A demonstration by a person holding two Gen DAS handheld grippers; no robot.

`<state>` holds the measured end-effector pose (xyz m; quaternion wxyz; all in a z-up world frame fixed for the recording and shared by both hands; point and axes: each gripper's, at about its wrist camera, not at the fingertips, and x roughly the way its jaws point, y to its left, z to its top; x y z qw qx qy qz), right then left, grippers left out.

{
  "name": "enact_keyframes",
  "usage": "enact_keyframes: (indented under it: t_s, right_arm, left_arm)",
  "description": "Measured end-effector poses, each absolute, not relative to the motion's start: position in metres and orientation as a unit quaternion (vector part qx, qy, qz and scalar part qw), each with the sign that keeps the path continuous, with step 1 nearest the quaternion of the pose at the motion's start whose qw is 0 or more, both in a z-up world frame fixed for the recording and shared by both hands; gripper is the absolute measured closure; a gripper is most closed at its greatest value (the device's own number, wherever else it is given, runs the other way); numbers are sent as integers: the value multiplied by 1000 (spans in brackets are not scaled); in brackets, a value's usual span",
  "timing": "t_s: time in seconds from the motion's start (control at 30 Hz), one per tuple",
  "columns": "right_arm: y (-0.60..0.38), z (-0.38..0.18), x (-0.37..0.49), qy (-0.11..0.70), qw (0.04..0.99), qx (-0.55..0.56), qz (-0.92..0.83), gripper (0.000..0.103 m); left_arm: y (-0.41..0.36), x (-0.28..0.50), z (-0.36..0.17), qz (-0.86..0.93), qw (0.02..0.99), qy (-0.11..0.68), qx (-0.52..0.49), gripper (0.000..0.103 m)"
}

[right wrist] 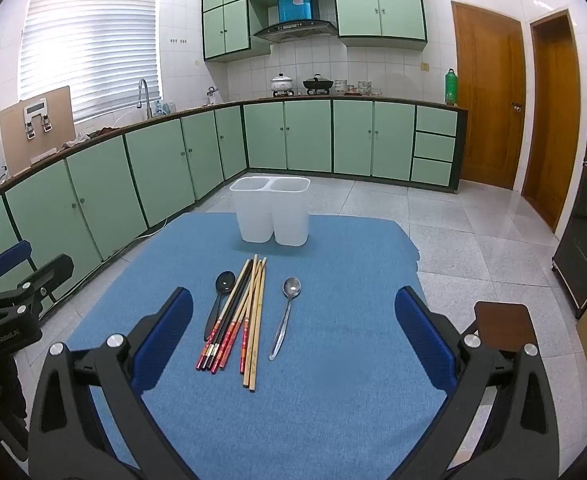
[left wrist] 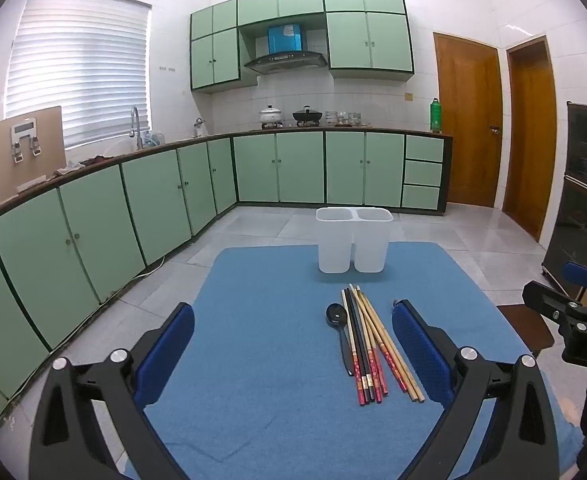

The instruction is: Organize utensils

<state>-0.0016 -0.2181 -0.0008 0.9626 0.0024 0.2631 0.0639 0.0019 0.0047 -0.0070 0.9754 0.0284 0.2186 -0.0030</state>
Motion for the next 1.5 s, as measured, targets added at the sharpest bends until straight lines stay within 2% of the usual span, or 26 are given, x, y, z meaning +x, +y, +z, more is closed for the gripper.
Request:
enact_keyframes:
  t_s: [1.5]
  right_arm:
    - [-217, -2, -1, 264, 962, 3, 65, 5]
  left_arm:
    - [8, 1, -4, 5, 976, 217, 29, 6]
